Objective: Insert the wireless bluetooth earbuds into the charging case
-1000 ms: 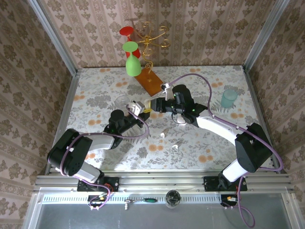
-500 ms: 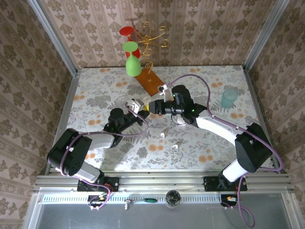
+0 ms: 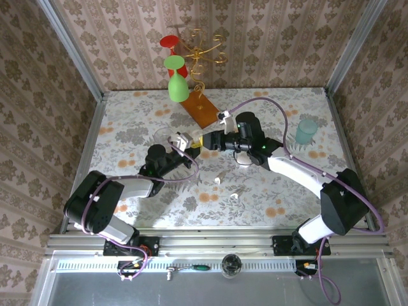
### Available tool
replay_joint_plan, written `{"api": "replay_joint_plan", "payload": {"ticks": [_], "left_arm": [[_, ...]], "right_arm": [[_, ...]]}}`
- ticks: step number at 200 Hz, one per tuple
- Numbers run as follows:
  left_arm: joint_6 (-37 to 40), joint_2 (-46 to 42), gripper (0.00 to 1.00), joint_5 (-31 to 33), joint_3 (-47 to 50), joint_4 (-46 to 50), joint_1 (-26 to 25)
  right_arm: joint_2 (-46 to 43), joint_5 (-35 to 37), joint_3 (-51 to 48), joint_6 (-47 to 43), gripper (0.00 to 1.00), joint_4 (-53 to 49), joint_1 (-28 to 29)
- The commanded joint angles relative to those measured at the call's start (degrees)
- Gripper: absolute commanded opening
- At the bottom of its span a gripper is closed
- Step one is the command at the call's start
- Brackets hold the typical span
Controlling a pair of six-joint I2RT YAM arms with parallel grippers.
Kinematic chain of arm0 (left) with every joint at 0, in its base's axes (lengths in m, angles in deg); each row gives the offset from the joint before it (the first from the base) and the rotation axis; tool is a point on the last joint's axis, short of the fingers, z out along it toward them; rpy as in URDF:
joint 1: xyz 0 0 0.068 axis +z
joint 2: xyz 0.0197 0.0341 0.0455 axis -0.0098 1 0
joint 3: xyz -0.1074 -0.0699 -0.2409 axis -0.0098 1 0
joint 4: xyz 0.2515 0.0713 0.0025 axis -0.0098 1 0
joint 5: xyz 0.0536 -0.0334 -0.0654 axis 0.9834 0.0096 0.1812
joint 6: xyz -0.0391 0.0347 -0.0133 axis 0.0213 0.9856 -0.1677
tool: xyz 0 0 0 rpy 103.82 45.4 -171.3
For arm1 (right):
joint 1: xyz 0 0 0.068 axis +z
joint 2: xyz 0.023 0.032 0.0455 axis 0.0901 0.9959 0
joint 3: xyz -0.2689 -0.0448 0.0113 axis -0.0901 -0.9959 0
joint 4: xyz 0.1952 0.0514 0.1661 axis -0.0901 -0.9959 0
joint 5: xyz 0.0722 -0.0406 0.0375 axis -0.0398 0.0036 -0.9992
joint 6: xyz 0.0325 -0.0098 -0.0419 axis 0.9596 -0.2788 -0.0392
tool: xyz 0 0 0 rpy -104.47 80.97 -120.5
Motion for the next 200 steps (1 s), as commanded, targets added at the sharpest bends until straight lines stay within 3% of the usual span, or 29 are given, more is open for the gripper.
{"api": "replay_joint_plan", "payload": {"ticks": [1,77,200], "left_arm": [[-1.1,1.0,0.00,-1.9,-1.0,-2.2,0.4],[-1.5,1.1,0.00,-2.0,-0.7,-1.7,0.3],[-2.2,0.8,0.00,-3.7,-0.3,-2.0,1.2]], "right_arm": [[-0.3,-0.2,0.3,-0.6,0.44,0.2,-0.1],[3.0,-5.6,1.7,-0.6,0.35,0.7,0.0],[5.0,-7.9,3.3,-2.2,0.36,1.2,1.5]]}}
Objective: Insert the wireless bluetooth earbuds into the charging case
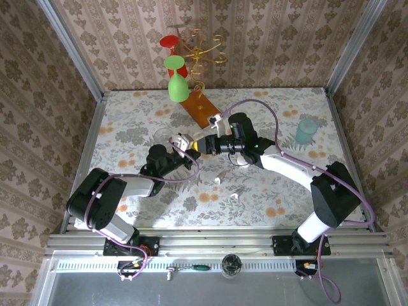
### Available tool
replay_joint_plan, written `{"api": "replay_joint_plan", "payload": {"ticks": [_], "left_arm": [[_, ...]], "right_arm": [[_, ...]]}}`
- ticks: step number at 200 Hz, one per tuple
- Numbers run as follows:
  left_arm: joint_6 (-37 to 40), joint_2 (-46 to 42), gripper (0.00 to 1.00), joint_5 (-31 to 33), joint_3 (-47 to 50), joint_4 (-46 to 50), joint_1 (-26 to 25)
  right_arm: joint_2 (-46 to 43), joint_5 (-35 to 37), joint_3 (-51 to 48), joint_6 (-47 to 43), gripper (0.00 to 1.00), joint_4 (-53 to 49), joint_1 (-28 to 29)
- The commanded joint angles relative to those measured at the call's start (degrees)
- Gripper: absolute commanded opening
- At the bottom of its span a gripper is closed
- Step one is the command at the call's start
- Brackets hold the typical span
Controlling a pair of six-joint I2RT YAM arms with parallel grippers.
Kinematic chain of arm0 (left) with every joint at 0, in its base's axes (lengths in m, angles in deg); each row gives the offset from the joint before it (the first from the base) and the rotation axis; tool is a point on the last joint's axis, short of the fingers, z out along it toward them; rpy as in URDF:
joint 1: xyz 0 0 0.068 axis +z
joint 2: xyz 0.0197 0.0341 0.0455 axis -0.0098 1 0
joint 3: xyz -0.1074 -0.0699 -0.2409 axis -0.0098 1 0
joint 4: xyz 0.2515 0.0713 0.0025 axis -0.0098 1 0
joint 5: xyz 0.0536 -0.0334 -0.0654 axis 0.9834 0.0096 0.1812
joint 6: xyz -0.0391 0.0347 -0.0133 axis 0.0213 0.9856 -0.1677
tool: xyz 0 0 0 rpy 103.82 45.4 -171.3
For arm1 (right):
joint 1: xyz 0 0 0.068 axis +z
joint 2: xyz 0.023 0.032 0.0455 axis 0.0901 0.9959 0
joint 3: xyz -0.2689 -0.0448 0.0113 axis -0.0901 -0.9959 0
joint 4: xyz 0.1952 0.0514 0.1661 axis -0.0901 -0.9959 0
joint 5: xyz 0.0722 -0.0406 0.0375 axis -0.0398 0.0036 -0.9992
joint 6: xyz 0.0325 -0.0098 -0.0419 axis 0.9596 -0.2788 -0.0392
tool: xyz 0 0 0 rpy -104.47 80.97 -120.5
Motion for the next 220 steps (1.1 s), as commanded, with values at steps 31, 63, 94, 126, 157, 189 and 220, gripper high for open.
{"api": "replay_joint_plan", "payload": {"ticks": [31,63,94,126,157,189,220], "left_arm": [[-2.1,-0.5,0.00,-2.7,0.4,-3.3,1.8],[4.9,0.1,0.00,-4.1,2.0,-5.9,1.6],[16.6,-0.8,0.00,-3.6,3.2,-4.6,-0.8],[23.8,-2.7,0.00,-1.6,2.8,-0.2,-3.2],[27.7,-3.8,0.00,-0.3,2.4,3.0,-4.7],[28.2,-5.2,0.00,0.7,2.0,4.8,-5.3],[26.6,-6.3,0.00,1.9,1.8,6.5,-5.3]], "right_arm": [[-4.5,1.9,-3.2,-2.3,0.37,3.9,-0.4],[-8.5,7.7,-5.4,-1.9,0.38,3.5,-1.5],[-7.4,13.2,0.0,-5.1,0.39,-7.8,-1.7],[-3.6,16.5,6.9,-6.3,0.49,-18.5,-1.7],[0.4,16.0,11.5,-7.2,0.58,-24.2,-1.3],[3.3,16.2,14.6,-8.7,0.64,-29.2,-1.0],[3.5,15.6,14.2,-9.6,0.65,-30.4,-1.0]]}}
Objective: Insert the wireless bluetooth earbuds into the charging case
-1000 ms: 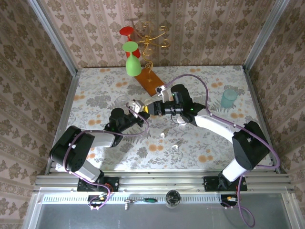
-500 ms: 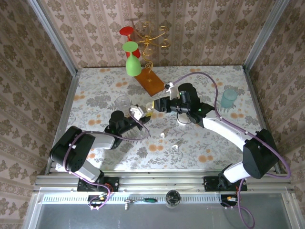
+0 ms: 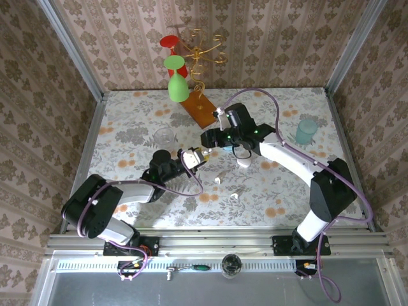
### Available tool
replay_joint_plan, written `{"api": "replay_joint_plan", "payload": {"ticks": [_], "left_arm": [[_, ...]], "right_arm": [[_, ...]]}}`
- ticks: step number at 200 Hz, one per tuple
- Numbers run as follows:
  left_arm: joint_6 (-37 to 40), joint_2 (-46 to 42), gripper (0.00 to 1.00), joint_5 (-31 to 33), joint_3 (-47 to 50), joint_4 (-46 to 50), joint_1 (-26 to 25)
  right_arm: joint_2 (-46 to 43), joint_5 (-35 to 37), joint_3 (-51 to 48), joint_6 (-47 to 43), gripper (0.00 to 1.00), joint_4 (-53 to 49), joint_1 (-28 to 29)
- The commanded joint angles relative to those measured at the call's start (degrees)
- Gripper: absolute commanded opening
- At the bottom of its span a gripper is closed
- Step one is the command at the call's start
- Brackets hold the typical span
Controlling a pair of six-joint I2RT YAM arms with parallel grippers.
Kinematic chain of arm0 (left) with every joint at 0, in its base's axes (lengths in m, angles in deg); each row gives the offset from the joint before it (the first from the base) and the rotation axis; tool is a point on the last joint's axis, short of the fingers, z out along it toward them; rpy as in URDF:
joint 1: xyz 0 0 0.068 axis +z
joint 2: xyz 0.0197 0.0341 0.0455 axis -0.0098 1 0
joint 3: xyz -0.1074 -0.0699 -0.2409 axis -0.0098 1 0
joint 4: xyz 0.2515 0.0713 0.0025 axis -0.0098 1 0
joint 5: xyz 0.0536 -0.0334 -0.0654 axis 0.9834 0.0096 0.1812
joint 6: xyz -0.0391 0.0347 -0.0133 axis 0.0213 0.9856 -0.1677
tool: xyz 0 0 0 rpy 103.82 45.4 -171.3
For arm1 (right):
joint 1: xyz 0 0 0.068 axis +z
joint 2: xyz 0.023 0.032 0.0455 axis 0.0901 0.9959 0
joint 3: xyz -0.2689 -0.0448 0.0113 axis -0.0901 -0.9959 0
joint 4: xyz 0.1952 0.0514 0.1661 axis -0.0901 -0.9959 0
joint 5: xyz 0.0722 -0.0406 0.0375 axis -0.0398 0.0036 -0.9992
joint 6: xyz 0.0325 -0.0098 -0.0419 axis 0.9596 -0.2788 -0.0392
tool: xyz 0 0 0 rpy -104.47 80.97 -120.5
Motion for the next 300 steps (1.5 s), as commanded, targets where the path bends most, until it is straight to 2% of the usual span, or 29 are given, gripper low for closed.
{"api": "replay_joint_plan", "payload": {"ticks": [1,37,76,96,117,139,160,181,206,224,261,268,287,300], "left_arm": [[0.7,-1.8,0.00,1.5,-0.7,1.2,-0.2],[-7.3,-3.0,0.00,2.2,-1.2,1.5,1.3],[-14.5,-4.0,0.00,-1.7,-3.0,5.2,3.0],[-17.1,-5.1,0.00,-10.4,-4.6,10.3,4.4],[-18.4,-6.5,0.00,-20.1,-6.0,16.1,4.9],[-18.9,-8.3,0.00,-26.1,-6.5,20.2,4.6],[-18.3,-10.3,0.00,-29.6,-7.5,24.9,3.2],[-16.6,-11.5,0.00,-32.1,-8.9,29.6,2.2],[-16.8,-11.9,0.00,-34.3,-9.4,30.8,2.0],[-16.8,-11.9,0.00,-34.9,-9.5,31.0,2.0],[-18.0,-11.8,0.00,-34.4,-9.3,28.9,2.1],[-18.1,-11.8,0.00,-34.1,-9.2,28.7,2.2],[-18.2,-11.4,0.07,-33.2,-9.1,28.1,2.5],[-18.3,-11.3,0.18,-32.4,-8.9,27.5,2.8]], "right_arm": [[0.0,0.3,1.1,-2.2,0.65,-4.6,0.4],[-2.3,-1.6,-2.6,-3.8,0.65,-3.9,0.3],[-6.8,-3.5,-6.6,-5.9,0.66,-0.8,0.0],[-11.1,-5.0,-11.3,-9.7,0.66,5.0,-0.6],[-14.4,-10.5,-16.4,-19.6,0.67,8.1,-0.9],[-18.9,-15.5,-19.2,-32.5,0.69,6.0,-0.9],[-20.5,-16.5,-23.1,-37.5,0.68,10.7,-1.0],[-20.1,-20.1,-22.6,-37.6,0.64,11.9,-1.2],[-18.9,-24.8,-21.4,-37.4,0.58,11.6,-1.2],[-18.5,-26.3,-21.4,-37.2,0.50,11.3,-1.1],[-18.8,-27.3,-21.9,-37.2,0.23,10.2,-1.2],[-18.9,-27.3,-22.0,-37.2,0.20,10.3,-1.2],[-19.1,-26.6,-22.4,-36.9,0.20,10.7,-1.2],[-19.2,-25.7,-22.5,-36.5,0.19,10.9,-1.3]]}}
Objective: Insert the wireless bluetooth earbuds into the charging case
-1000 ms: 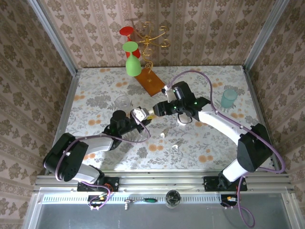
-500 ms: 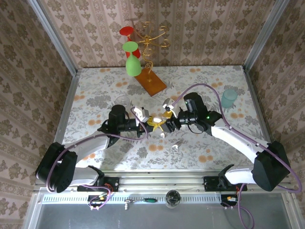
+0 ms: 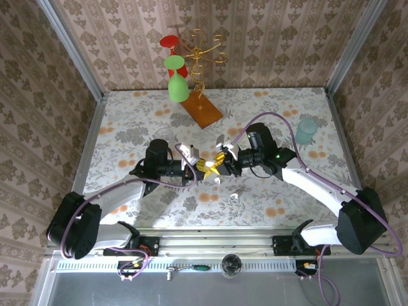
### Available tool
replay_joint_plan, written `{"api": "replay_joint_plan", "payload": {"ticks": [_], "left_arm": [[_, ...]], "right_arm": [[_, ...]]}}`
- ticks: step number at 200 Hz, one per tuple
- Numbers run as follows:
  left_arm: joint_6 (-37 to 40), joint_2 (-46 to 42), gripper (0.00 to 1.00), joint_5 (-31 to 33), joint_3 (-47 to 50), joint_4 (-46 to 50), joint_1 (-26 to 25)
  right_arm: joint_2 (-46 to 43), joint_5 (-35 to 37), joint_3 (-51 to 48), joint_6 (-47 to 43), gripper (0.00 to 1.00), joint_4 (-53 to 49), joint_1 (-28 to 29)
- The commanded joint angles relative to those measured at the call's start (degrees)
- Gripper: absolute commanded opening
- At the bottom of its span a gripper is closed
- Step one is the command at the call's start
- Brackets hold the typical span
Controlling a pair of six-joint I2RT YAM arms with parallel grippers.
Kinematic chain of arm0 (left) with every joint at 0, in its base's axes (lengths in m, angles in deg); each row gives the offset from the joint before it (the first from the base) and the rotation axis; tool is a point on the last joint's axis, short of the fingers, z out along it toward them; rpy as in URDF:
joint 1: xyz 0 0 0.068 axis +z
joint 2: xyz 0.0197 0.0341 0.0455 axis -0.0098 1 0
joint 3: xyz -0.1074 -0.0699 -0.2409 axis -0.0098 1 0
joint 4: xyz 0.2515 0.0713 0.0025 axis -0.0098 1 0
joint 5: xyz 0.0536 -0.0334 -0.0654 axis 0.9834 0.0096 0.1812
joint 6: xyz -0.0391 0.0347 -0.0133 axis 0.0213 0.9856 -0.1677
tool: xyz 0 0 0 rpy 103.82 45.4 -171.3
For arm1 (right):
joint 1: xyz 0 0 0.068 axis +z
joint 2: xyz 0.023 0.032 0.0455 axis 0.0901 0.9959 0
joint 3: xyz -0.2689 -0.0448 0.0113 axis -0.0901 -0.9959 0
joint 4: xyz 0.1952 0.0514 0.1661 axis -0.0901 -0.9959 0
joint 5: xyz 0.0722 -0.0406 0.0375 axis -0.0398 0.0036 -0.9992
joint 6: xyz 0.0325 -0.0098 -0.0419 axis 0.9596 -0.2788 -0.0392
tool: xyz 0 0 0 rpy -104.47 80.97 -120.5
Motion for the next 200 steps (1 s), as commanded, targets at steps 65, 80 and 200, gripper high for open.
{"api": "replay_joint_plan", "payload": {"ticks": [65,80,200], "left_arm": [[-0.8,-4.1,0.71,14.8,5.0,-7.6,5.2],[0.0,-5.4,0.82,17.0,6.2,-7.8,6.7],[0.3,-7.2,0.97,20.7,9.3,-9.0,8.0]], "right_arm": [[7.0,14.9,-0.9,19.9,0.19,11.6,-4.0],[10.3,18.0,-0.2,25.5,0.19,13.6,-4.4],[37.0,24.7,14.0,43.3,0.20,15.5,-0.1]]}}
